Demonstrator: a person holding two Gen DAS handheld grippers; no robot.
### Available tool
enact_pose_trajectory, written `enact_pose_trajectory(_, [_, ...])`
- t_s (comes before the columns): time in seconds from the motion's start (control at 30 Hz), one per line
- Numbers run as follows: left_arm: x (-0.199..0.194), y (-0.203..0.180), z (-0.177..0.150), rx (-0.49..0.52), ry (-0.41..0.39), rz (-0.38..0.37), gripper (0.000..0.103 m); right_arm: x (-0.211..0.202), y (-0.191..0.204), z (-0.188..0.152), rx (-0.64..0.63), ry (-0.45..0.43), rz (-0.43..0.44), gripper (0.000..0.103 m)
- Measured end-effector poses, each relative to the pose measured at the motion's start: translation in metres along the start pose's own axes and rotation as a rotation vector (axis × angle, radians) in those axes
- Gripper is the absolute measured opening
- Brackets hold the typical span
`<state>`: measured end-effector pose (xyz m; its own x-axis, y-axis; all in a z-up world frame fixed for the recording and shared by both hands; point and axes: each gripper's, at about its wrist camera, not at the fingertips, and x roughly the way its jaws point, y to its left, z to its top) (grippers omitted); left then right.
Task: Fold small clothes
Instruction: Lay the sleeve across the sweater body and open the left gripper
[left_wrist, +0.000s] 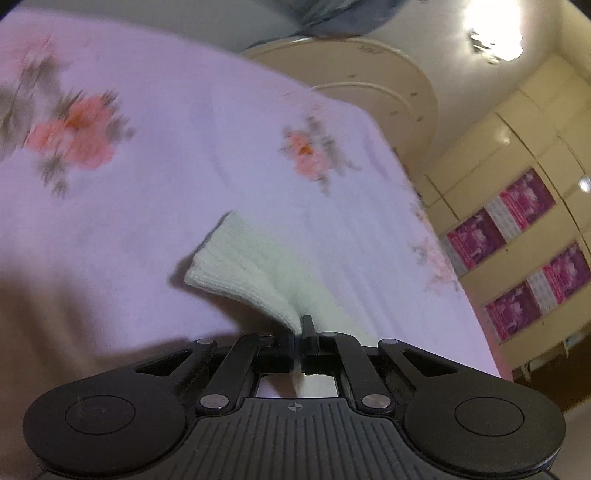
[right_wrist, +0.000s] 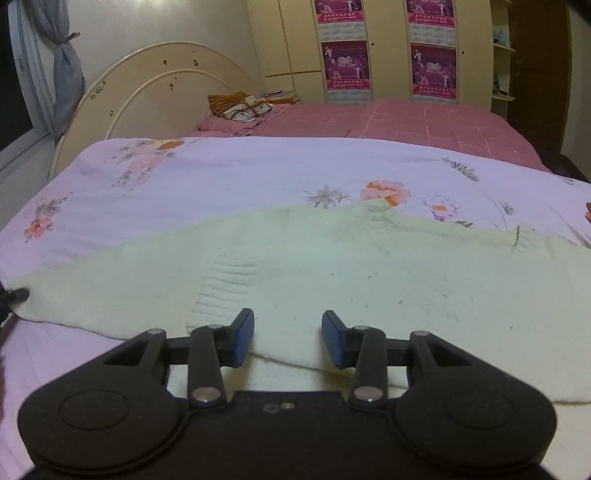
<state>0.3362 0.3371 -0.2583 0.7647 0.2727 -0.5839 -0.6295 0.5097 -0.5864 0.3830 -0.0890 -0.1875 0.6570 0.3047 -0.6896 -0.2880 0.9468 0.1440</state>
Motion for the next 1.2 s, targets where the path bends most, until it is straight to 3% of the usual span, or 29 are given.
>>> enact_pose_trajectory(0.07, [-0.011,-0.016,0.000,0.060,-0.021,-0.049,0.003,0.014,0.004,-0.007,-0.043,0.054,-0.027,0.041])
enact_pose_trajectory(0.17, [-0.026,-0.061,-0.002,0.173,-0.036,-0.173,0.003,0.015,0.012,-0.012,-0.108,0.029,-0.050,0.042])
enact_pose_trajectory(0.3, [-0.040,-0.141,-0.029,0.307,0.034,-0.386,0.003,0.000,-0.006,-0.005,0.039,0.002,0.027,0.039])
enact_pose_trajectory(0.43, [-0.043,-0.225,-0.095,0.456,0.165,-0.562,0.003,-0.026,-0.033,-0.005,0.135,-0.034,0.054,0.040])
enact_pose_trajectory(0.57, [-0.036,-0.287,-0.186,0.580,0.337,-0.651,0.003,-0.050,-0.074,-0.015,0.211,-0.056,0.018,0.040])
enact_pose_trajectory(0.7, [-0.023,-0.321,-0.260,0.703,0.471,-0.626,0.004,-0.069,-0.118,-0.035,0.279,-0.043,-0.024,0.042])
enact_pose_trajectory(0.83, [-0.021,-0.330,-0.280,0.719,0.548,-0.536,0.007,-0.078,-0.144,-0.052,0.330,-0.022,-0.030,0.043])
enact_pose_trajectory(0.9, [-0.032,-0.324,-0.271,0.716,0.530,-0.552,0.041,-0.079,-0.149,-0.054,0.348,-0.021,-0.009,0.044])
enact_pose_trajectory(0.93, [-0.038,-0.322,-0.264,0.713,0.503,-0.549,0.080,-0.079,-0.149,-0.054,0.356,-0.024,0.006,0.044])
enact_pose_trajectory(0.97, [-0.044,-0.318,-0.252,0.705,0.445,-0.535,0.097,-0.078,-0.148,-0.051,0.364,-0.027,0.023,0.046])
enact_pose_trajectory(1.07, [-0.061,-0.290,-0.230,0.706,0.349,-0.515,0.098,-0.074,-0.141,-0.046,0.352,-0.034,0.061,0.052])
enact_pose_trajectory(1.2, [-0.060,-0.258,-0.198,0.754,0.262,-0.391,0.098,-0.062,-0.115,-0.038,0.264,-0.020,0.058,0.052])
